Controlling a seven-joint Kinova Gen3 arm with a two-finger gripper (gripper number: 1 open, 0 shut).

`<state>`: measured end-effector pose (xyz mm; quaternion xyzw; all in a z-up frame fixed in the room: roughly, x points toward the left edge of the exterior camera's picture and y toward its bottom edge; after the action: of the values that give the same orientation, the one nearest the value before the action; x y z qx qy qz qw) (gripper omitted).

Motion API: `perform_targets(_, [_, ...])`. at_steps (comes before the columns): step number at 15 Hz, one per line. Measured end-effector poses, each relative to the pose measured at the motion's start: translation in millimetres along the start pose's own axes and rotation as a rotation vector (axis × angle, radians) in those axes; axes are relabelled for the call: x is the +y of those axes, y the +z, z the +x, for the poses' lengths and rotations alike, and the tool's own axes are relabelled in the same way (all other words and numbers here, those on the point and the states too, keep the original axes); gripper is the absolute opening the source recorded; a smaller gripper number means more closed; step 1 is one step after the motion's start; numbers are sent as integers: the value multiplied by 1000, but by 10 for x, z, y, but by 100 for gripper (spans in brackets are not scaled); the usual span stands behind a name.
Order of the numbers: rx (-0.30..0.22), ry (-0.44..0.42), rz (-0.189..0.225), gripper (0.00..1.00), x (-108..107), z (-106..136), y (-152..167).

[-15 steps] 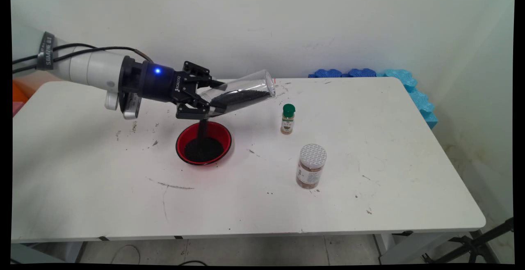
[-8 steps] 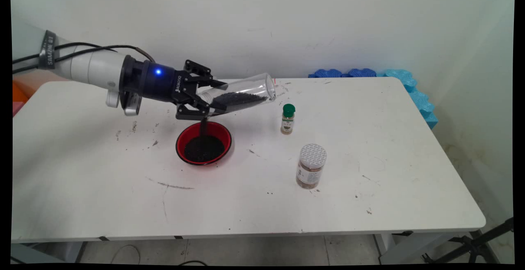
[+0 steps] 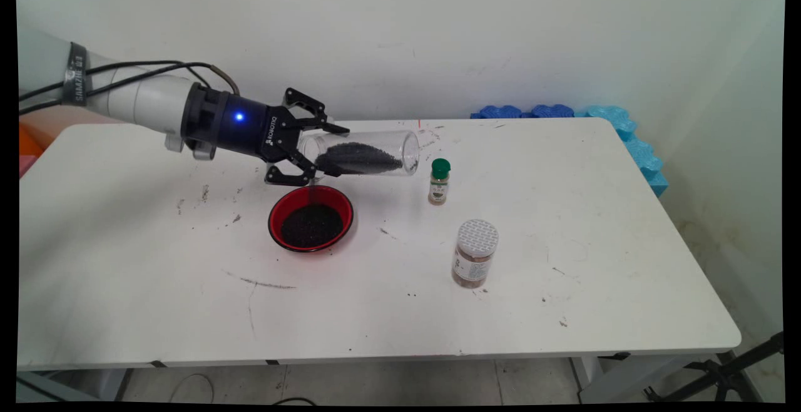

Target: Pour the black seasoning powder in the red bowl

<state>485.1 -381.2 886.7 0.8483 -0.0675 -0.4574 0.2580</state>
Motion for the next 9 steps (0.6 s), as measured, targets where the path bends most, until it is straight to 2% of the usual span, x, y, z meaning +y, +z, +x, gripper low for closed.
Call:
perform_targets(3, [-4, 155, 17, 0, 25, -30, -1])
perform_targets(9, [-12, 384, 29, 0, 86, -80, 9])
